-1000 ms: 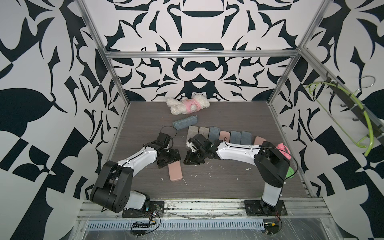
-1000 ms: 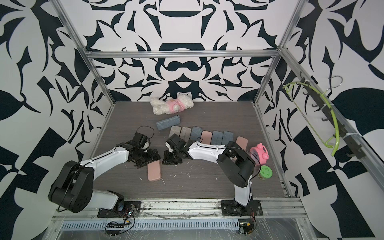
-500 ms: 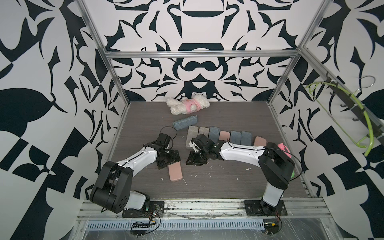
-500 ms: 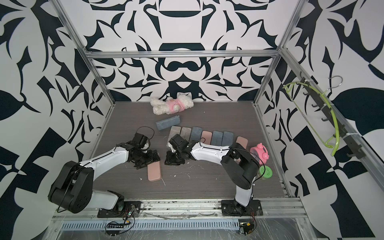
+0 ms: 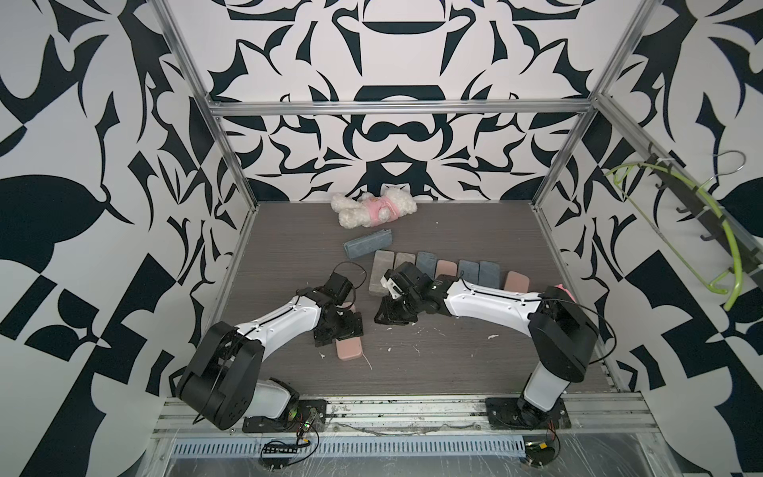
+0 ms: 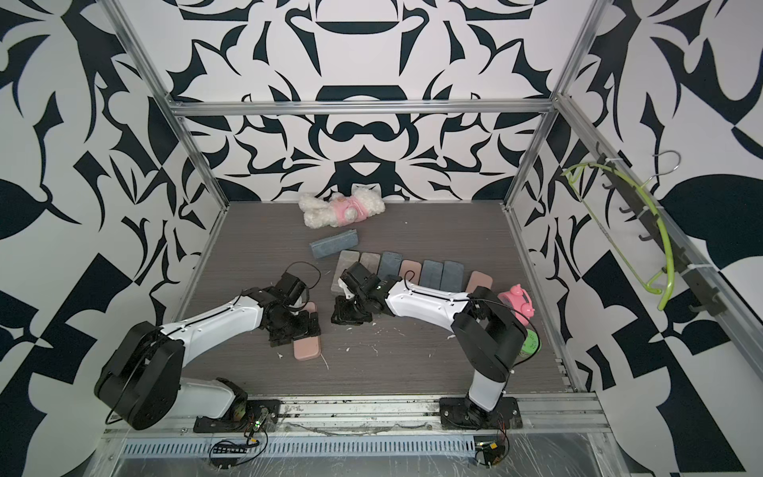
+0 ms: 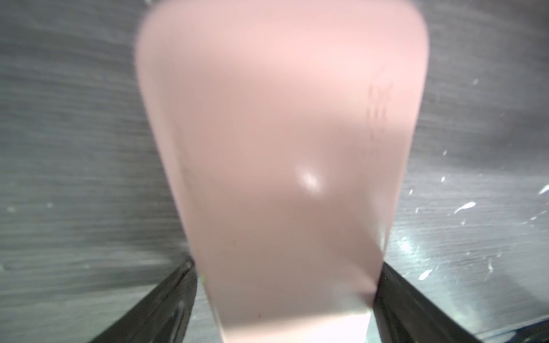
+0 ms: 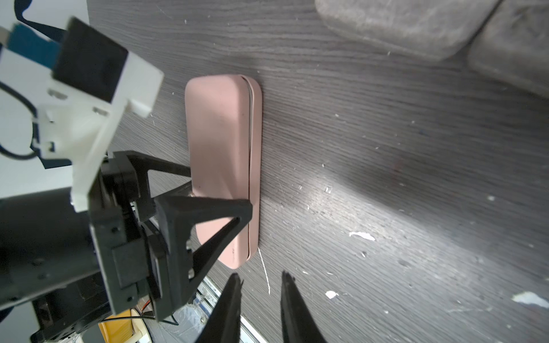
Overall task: Close the glasses case
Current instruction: Move the glasses case to the center of the board.
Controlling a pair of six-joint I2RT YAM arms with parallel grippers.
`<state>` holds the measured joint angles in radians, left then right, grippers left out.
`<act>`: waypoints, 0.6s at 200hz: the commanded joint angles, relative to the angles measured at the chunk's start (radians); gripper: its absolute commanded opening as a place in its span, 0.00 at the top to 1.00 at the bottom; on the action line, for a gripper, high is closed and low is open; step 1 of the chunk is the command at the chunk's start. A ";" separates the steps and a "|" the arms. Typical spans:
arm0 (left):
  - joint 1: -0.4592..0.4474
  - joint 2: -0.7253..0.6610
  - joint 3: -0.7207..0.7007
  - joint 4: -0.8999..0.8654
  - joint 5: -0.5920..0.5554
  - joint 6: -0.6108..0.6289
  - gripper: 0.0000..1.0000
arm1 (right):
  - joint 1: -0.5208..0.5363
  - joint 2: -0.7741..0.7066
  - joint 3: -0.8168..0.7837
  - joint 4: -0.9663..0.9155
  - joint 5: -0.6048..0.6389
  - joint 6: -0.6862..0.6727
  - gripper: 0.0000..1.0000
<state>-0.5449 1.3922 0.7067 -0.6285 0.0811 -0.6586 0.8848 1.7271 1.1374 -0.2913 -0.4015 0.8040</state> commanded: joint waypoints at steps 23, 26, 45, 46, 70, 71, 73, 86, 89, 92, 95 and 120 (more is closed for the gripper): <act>-0.029 -0.002 0.014 -0.090 -0.068 -0.010 0.08 | -0.003 -0.042 -0.011 -0.019 0.023 -0.020 0.73; -0.030 -0.002 0.016 -0.091 -0.072 -0.010 0.09 | -0.003 -0.044 -0.010 -0.020 0.024 -0.020 0.73; -0.033 0.000 0.023 -0.093 -0.077 -0.008 0.13 | -0.005 -0.048 -0.014 -0.028 0.030 -0.021 0.73; -0.032 0.001 0.023 -0.093 -0.077 -0.007 0.13 | -0.004 -0.048 -0.014 -0.028 0.030 -0.021 0.73; -0.032 0.019 0.034 -0.096 -0.081 0.009 0.14 | -0.008 -0.062 -0.030 -0.028 0.040 -0.020 0.73; -0.032 0.019 0.035 -0.096 -0.081 0.010 0.14 | -0.008 -0.063 -0.030 -0.028 0.041 -0.020 0.73; -0.033 0.021 0.037 -0.096 -0.081 0.012 0.16 | -0.009 -0.063 -0.031 -0.028 0.042 -0.020 0.73; -0.033 0.033 0.047 -0.102 -0.082 0.020 0.19 | -0.013 -0.068 -0.037 -0.028 0.042 -0.018 0.73; -0.033 0.035 0.049 -0.102 -0.083 0.021 0.19 | -0.013 -0.069 -0.038 -0.028 0.042 -0.018 0.73; -0.033 0.036 0.052 -0.103 -0.083 0.022 0.19 | -0.014 -0.070 -0.039 -0.028 0.043 -0.017 0.73; -0.033 0.037 0.054 -0.102 -0.083 0.023 0.20 | -0.015 -0.072 -0.040 -0.027 0.043 -0.018 0.73; -0.033 0.055 0.080 -0.104 -0.093 0.046 0.23 | -0.019 -0.080 -0.049 -0.031 0.048 -0.018 0.73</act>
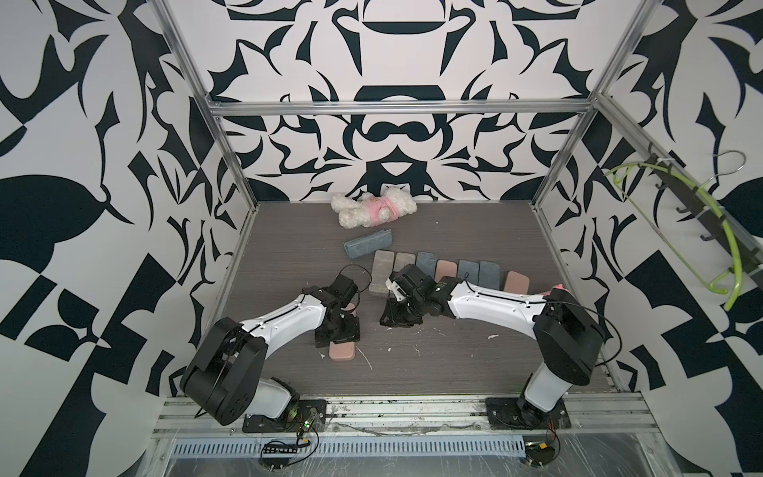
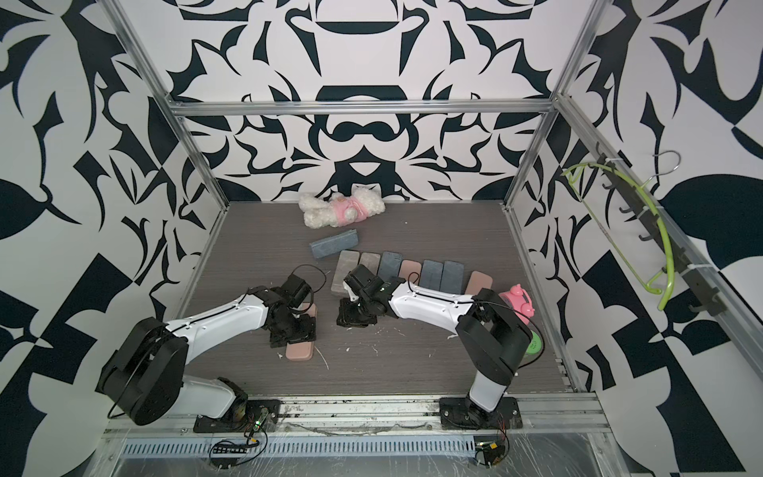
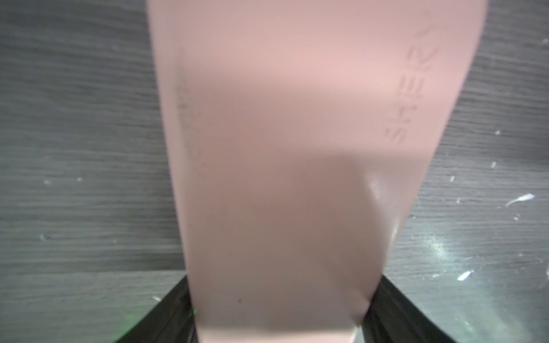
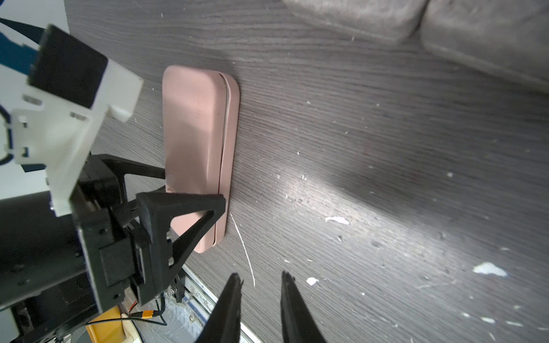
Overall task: Close the glasses case
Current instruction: Move the glasses case to the center of the board.
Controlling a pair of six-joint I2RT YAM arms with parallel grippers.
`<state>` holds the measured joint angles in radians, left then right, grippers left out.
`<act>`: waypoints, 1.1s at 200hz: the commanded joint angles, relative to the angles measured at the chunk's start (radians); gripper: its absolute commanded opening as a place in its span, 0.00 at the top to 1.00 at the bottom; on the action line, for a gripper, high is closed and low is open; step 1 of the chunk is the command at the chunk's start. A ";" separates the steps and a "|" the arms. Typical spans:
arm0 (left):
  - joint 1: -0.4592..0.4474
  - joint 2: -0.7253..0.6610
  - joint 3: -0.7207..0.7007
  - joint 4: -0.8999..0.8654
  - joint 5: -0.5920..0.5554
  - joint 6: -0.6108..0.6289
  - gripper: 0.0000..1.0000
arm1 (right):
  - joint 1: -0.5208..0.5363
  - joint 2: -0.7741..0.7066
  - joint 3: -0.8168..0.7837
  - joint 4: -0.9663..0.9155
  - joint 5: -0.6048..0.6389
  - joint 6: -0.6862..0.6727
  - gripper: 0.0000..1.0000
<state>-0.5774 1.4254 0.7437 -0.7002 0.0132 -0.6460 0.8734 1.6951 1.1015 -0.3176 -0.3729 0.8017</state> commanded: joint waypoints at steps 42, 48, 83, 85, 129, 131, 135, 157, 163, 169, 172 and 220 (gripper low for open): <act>0.022 0.080 0.123 -0.045 -0.046 0.084 0.24 | -0.016 -0.068 -0.023 -0.021 0.033 -0.022 0.74; 0.030 0.088 0.135 -0.045 -0.045 0.094 0.24 | -0.017 -0.073 -0.025 -0.023 0.035 -0.022 0.74; 0.094 0.151 0.236 -0.045 -0.043 0.182 0.26 | -0.031 -0.107 -0.044 -0.039 0.048 -0.024 0.74; 0.097 0.156 0.245 -0.045 -0.042 0.190 0.26 | -0.031 -0.109 -0.044 -0.040 0.050 -0.023 0.74; 0.171 0.306 0.425 -0.044 -0.025 0.311 0.27 | -0.059 -0.138 -0.055 -0.075 0.062 -0.038 0.73; 0.174 0.313 0.433 -0.045 -0.024 0.315 0.27 | -0.060 -0.139 -0.056 -0.076 0.063 -0.039 0.73; 0.178 0.329 0.450 -0.046 -0.023 0.325 0.27 | -0.062 -0.141 -0.059 -0.078 0.063 -0.039 0.73; 0.187 0.394 0.526 -0.046 -0.026 0.372 0.27 | -0.082 -0.149 -0.068 -0.087 0.063 -0.042 0.73; 0.188 0.407 0.544 -0.045 -0.024 0.381 0.28 | -0.086 -0.150 -0.070 -0.088 0.063 -0.043 0.73; 0.189 0.422 0.560 -0.045 -0.018 0.388 0.28 | -0.091 -0.150 -0.071 -0.091 0.063 -0.044 0.73; 0.191 0.427 0.567 -0.045 -0.014 0.391 0.28 | -0.092 -0.150 -0.071 -0.093 0.062 -0.045 0.73; 0.193 0.483 0.617 -0.004 0.028 0.412 0.28 | -0.109 -0.133 -0.064 -0.098 0.061 -0.050 0.73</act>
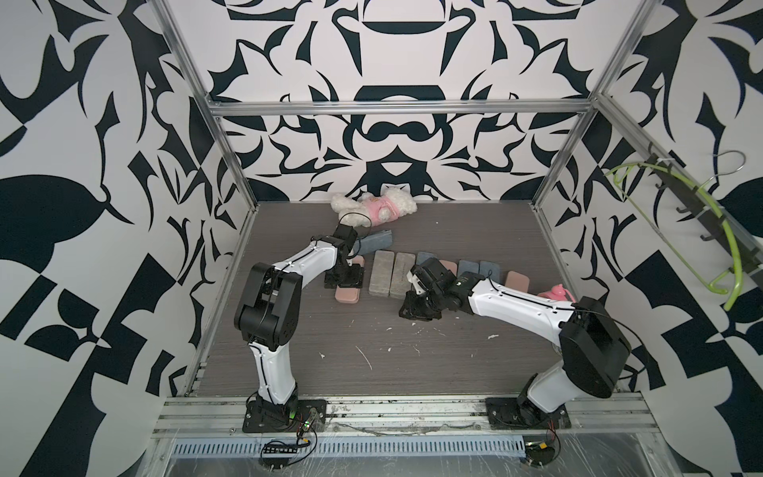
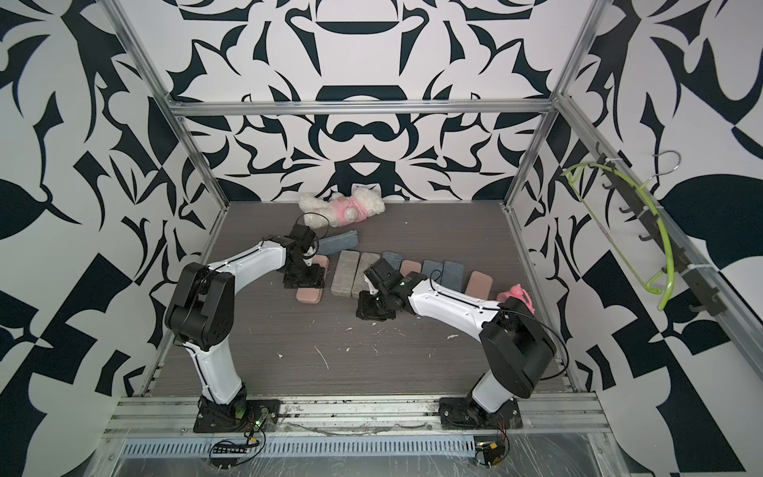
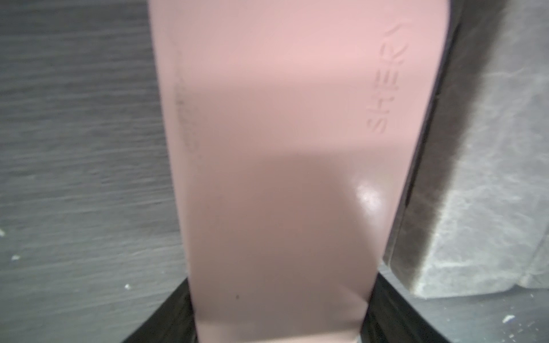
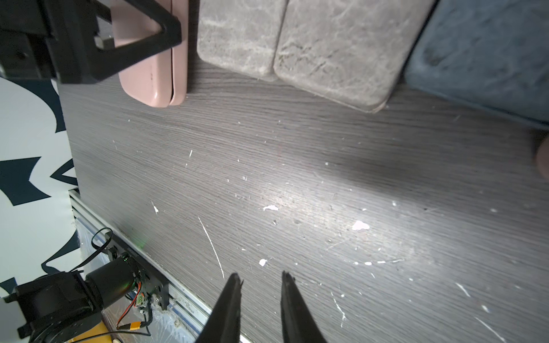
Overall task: Close the glasses case
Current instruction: Move the glasses case to the center of the board.
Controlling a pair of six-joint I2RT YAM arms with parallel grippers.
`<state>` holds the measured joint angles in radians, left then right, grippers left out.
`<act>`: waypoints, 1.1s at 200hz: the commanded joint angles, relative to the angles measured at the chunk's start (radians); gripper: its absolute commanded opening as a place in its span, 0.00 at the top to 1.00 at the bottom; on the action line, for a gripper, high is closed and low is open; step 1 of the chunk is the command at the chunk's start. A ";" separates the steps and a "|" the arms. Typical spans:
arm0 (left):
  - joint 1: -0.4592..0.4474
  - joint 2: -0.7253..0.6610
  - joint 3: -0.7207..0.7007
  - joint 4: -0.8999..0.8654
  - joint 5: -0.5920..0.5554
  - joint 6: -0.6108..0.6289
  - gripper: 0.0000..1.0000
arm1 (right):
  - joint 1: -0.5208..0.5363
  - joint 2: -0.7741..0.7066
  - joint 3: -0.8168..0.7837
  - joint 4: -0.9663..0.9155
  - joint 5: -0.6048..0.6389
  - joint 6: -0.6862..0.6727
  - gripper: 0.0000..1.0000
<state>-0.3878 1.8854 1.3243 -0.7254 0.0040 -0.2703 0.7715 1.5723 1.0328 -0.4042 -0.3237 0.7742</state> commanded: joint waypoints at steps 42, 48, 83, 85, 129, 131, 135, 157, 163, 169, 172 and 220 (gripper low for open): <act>0.003 0.047 0.051 0.042 0.050 0.033 0.28 | -0.008 0.012 0.012 -0.004 0.002 -0.023 0.73; 0.003 0.050 0.052 0.042 0.052 0.033 0.28 | -0.008 0.014 0.012 -0.001 0.003 -0.022 0.73; 0.003 0.045 0.040 0.054 0.065 0.021 0.23 | -0.010 0.041 0.039 0.004 -0.003 -0.028 0.73; 0.003 0.042 0.039 0.055 0.067 0.019 0.23 | -0.011 0.045 0.045 0.003 -0.003 -0.029 0.73; 0.003 0.021 0.034 0.089 0.106 -0.006 0.21 | -0.037 0.121 0.147 -0.001 -0.040 -0.058 0.73; 0.003 0.020 0.034 0.090 0.108 -0.007 0.21 | -0.039 0.125 0.152 -0.002 -0.042 -0.058 0.73; 0.004 0.019 0.035 0.093 0.113 -0.007 0.21 | -0.042 0.132 0.159 -0.003 -0.045 -0.061 0.73; 0.003 0.020 0.037 0.099 0.129 -0.010 0.18 | -0.063 0.158 0.193 -0.010 -0.058 -0.074 0.73; 0.003 0.020 0.036 0.100 0.134 -0.014 0.18 | -0.069 0.163 0.200 -0.011 -0.062 -0.075 0.73; 0.003 0.018 0.036 0.100 0.139 -0.016 0.18 | -0.077 0.167 0.208 -0.014 -0.069 -0.079 0.73; 0.003 0.016 0.036 0.100 0.142 -0.018 0.18 | -0.080 0.169 0.215 -0.018 -0.070 -0.080 0.73; 0.015 -0.029 0.024 0.095 0.139 -0.036 0.07 | -0.124 0.161 0.270 -0.067 -0.067 -0.117 0.73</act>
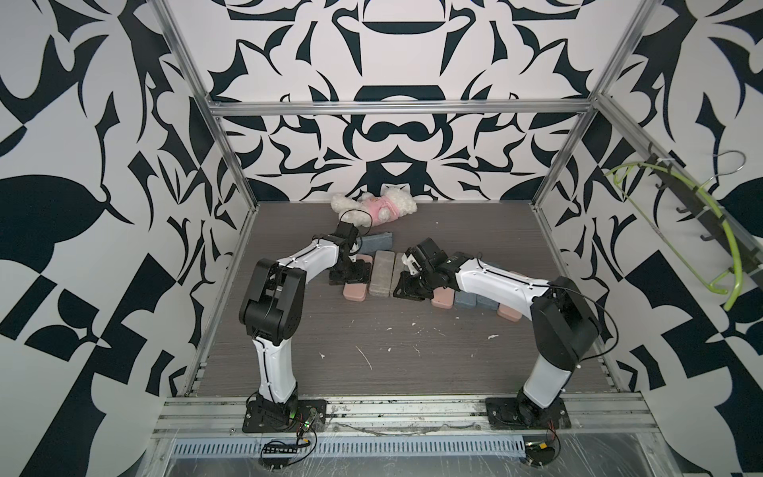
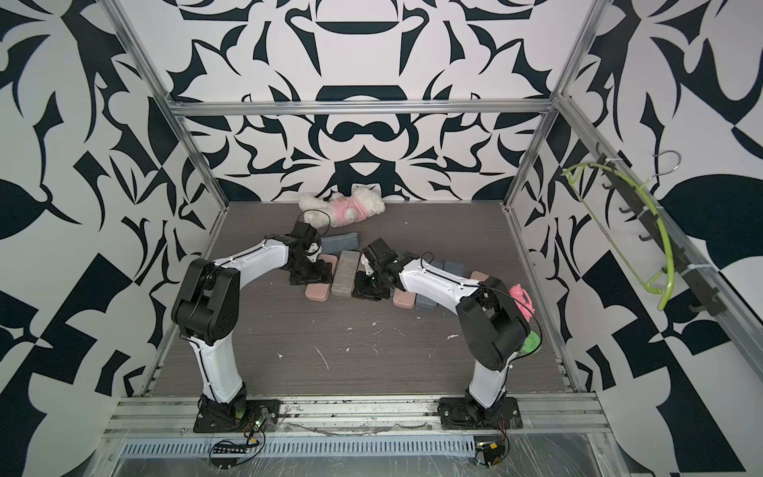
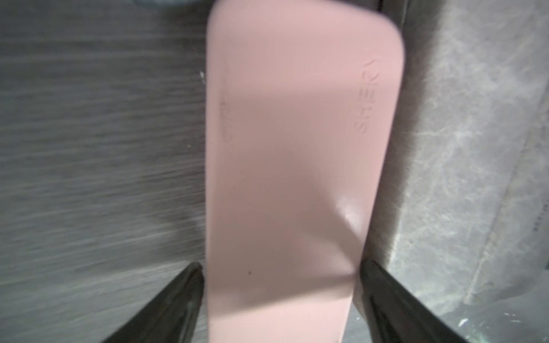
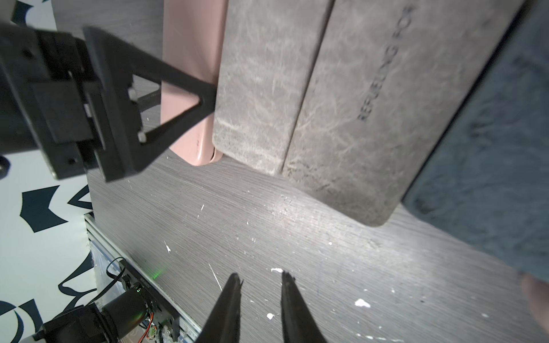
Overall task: Close the glasses case
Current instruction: Move the glasses case to the center of the board.
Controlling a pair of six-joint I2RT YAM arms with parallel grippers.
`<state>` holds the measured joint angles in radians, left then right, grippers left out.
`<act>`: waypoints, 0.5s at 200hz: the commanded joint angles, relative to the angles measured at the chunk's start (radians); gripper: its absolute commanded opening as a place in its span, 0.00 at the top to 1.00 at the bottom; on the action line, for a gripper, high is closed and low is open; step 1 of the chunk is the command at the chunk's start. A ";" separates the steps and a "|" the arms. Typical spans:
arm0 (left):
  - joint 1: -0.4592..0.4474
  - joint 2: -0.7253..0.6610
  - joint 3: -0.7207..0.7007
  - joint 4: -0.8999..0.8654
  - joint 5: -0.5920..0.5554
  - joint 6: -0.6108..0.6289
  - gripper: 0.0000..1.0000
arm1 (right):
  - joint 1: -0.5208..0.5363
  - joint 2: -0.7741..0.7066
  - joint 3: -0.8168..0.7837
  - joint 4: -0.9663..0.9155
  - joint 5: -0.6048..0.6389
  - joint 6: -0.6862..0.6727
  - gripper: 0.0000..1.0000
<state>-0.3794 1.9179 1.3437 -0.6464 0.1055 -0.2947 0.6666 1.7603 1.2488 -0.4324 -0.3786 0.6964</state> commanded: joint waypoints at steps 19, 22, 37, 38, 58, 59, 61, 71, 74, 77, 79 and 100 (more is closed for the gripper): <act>0.012 -0.086 -0.001 0.013 0.043 -0.019 0.06 | -0.033 -0.026 0.074 -0.054 -0.014 -0.053 0.72; 0.011 -0.092 -0.002 0.013 0.045 -0.020 0.06 | -0.034 -0.025 0.078 -0.059 -0.013 -0.056 0.72; 0.014 -0.127 -0.011 0.011 0.048 -0.025 0.04 | -0.044 -0.022 0.104 -0.078 -0.013 -0.071 0.72; 0.014 -0.130 -0.012 0.012 0.048 -0.026 0.04 | -0.045 -0.022 0.106 -0.078 -0.013 -0.073 0.72; 0.022 -0.186 -0.025 0.003 0.054 -0.034 0.03 | -0.054 -0.004 0.162 -0.108 -0.006 -0.104 0.71; 0.023 -0.189 -0.025 0.002 0.056 -0.035 0.03 | -0.054 -0.003 0.166 -0.110 -0.005 -0.106 0.71; 0.023 -0.196 -0.026 0.001 0.057 -0.036 0.03 | -0.055 0.001 0.173 -0.112 -0.005 -0.109 0.71; 0.031 -0.227 -0.036 -0.004 0.059 -0.044 0.03 | -0.057 0.019 0.215 -0.135 0.007 -0.129 0.70; 0.034 -0.239 -0.040 -0.007 0.060 -0.046 0.03 | -0.058 0.025 0.226 -0.141 0.010 -0.136 0.70; 0.037 -0.251 -0.044 -0.008 0.062 -0.049 0.03 | -0.058 0.030 0.243 -0.150 0.013 -0.143 0.70; 0.039 -0.257 -0.047 -0.010 0.063 -0.051 0.03 | -0.059 0.037 0.252 -0.155 0.015 -0.148 0.70; 0.074 -0.341 -0.080 -0.023 0.076 -0.081 0.02 | -0.061 0.089 0.356 -0.190 0.031 -0.206 0.63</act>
<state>-0.3443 1.6653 1.3041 -0.6338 0.1539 -0.3393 0.6098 1.8153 1.4868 -0.5648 -0.3725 0.5823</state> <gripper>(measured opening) 0.974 0.329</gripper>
